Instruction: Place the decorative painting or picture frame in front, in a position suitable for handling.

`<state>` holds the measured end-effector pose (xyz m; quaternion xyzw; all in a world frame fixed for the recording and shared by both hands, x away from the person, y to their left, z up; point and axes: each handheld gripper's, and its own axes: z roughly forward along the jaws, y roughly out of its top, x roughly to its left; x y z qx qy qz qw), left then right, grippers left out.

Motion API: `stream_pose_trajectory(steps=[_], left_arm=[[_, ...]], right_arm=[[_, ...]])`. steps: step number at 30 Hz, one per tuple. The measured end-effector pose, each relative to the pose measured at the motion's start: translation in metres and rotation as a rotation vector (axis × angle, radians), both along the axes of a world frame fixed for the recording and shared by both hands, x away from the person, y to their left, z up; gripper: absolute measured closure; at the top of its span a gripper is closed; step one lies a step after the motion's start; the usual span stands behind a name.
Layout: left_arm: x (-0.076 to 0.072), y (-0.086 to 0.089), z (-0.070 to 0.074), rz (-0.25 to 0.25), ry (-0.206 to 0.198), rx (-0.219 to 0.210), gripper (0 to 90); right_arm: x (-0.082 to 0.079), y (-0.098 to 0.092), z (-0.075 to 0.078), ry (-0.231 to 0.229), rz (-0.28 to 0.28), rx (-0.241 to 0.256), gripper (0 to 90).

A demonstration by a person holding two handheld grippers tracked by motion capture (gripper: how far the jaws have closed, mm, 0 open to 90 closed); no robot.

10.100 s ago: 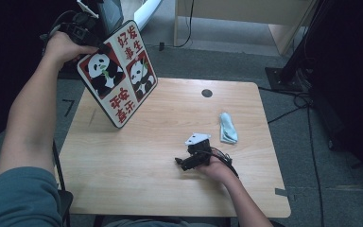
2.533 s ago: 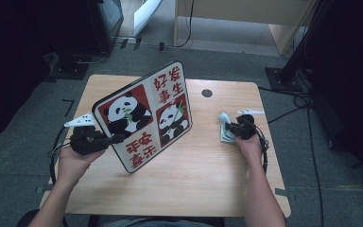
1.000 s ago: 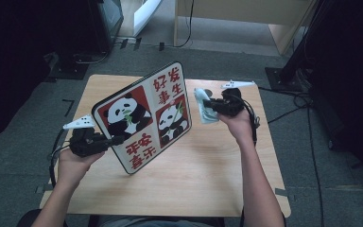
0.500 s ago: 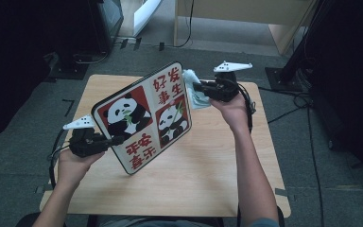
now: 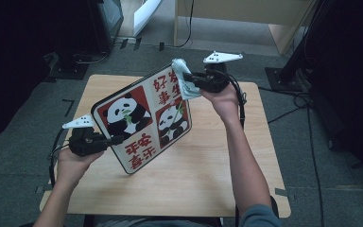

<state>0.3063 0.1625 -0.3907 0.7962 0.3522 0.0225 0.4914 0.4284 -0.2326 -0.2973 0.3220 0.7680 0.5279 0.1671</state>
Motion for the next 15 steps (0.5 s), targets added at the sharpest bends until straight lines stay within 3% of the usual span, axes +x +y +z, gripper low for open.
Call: stream_pose_trajectory(steps=[8,15], left_arm=[[0.000,0.000,0.000,-0.004,-0.002,0.005,81.2],[0.000,0.000,0.000,-0.011,-0.002,0.006,80.7]], right_arm=[[0.009,0.004,-0.016,0.040,0.009,0.001,81.1],[0.007,0.005,-0.022,0.054,0.014,-0.006,81.1]])
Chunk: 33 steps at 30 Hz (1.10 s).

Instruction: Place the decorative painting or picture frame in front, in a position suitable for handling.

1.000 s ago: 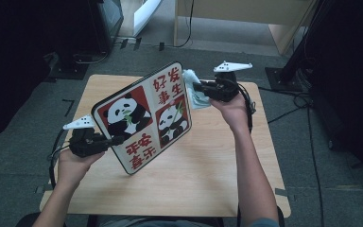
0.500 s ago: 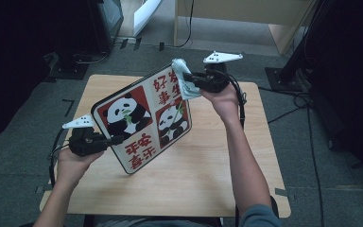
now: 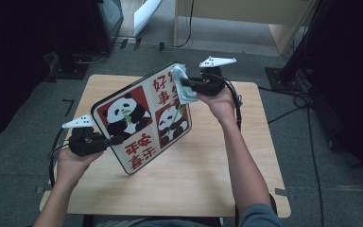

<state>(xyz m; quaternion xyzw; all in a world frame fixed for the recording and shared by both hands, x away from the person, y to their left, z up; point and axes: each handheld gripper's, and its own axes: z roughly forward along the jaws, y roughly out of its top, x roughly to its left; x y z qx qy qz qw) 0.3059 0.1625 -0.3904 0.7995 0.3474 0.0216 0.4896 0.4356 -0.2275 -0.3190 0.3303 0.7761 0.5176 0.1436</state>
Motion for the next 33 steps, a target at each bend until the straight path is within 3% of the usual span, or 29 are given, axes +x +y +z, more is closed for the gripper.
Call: stream_pose_trajectory(steps=[6,11,21,25,33], left_arm=[[0.000,0.000,0.000,0.000,0.000,-0.001,80.7],[0.000,0.000,0.000,-0.001,0.002,-0.005,80.6],[-0.001,0.000,-0.001,-0.002,0.002,-0.011,80.3],[-0.001,0.000,-0.002,-0.001,0.003,-0.019,80.1],[-0.001,0.000,-0.001,-0.005,0.005,-0.020,79.9]], right_arm=[[-0.002,0.002,-0.006,0.008,0.011,-0.034,81.0],[-0.005,0.001,-0.013,-0.001,0.006,-0.023,81.0],[-0.007,-0.001,-0.028,0.045,0.015,-0.069,81.0],[-0.012,-0.003,-0.040,0.004,0.007,-0.060,81.0],[-0.012,-0.008,-0.058,0.075,0.010,-0.061,81.0]])
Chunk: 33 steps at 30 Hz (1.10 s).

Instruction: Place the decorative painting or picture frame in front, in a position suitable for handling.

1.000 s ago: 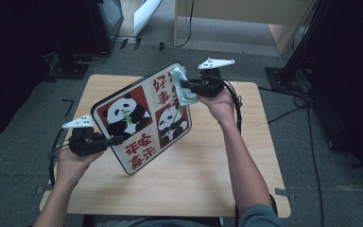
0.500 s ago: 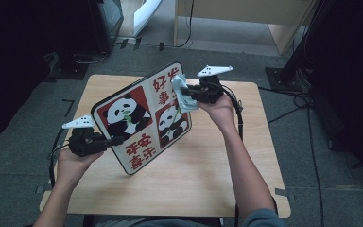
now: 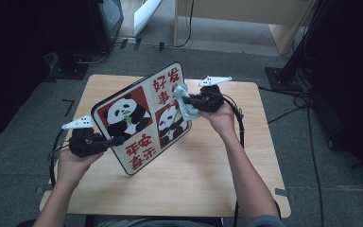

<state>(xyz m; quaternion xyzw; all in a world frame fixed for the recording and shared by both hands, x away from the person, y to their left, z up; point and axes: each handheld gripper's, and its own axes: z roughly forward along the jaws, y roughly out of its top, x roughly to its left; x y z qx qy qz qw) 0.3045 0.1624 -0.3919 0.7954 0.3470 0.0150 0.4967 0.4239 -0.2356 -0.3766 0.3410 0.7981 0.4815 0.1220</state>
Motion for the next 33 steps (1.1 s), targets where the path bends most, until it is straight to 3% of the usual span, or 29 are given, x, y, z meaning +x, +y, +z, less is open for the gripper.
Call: stream_pose_trajectory(steps=[3,7,18,21,31,33], left_arm=[[0.000,0.000,0.000,-0.003,-0.003,0.002,79.7],[0.000,0.000,0.000,-0.004,-0.003,0.006,79.8],[0.002,0.000,0.001,-0.012,-0.004,0.008,79.6],[0.002,0.000,0.001,-0.013,-0.001,0.006,79.5],[0.002,0.001,-0.001,-0.020,0.001,-0.006,79.1],[0.002,0.001,-0.001,-0.019,0.001,-0.006,79.1]], right_arm=[[-0.004,-0.001,-0.009,-0.019,-0.013,0.013,81.2],[-0.004,-0.002,-0.017,0.009,-0.022,0.023,81.3],[-0.012,-0.004,-0.040,0.038,-0.053,0.002,81.3],[-0.014,-0.004,-0.046,0.069,-0.057,-0.005,81.3],[-0.020,-0.006,-0.068,0.075,-0.074,-0.027,81.2],[-0.021,-0.006,-0.073,0.098,-0.076,-0.037,81.1]])
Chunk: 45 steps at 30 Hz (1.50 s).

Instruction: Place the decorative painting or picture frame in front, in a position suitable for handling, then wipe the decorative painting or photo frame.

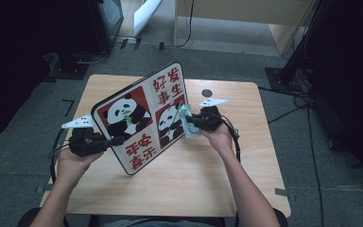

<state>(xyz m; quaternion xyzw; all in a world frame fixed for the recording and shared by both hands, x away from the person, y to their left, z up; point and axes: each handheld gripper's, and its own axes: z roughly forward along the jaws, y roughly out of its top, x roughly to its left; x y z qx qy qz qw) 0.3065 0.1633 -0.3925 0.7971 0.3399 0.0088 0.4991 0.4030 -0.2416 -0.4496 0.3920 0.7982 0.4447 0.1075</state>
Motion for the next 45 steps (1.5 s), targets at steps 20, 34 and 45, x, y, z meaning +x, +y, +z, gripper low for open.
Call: stream_pose_trajectory(steps=[20,34,45], left_arm=[[-0.002,-0.001,0.000,-0.004,0.007,-0.006,78.1],[-0.001,0.000,-0.002,0.011,0.006,-0.024,78.5],[-0.001,0.000,-0.003,0.013,0.004,-0.027,78.5]], right_arm=[[-0.005,-0.001,-0.035,0.087,-0.005,-0.027,81.0],[-0.006,-0.014,-0.004,0.067,-0.039,0.014,81.3],[-0.008,-0.012,0.036,0.032,-0.031,0.020,81.3]])
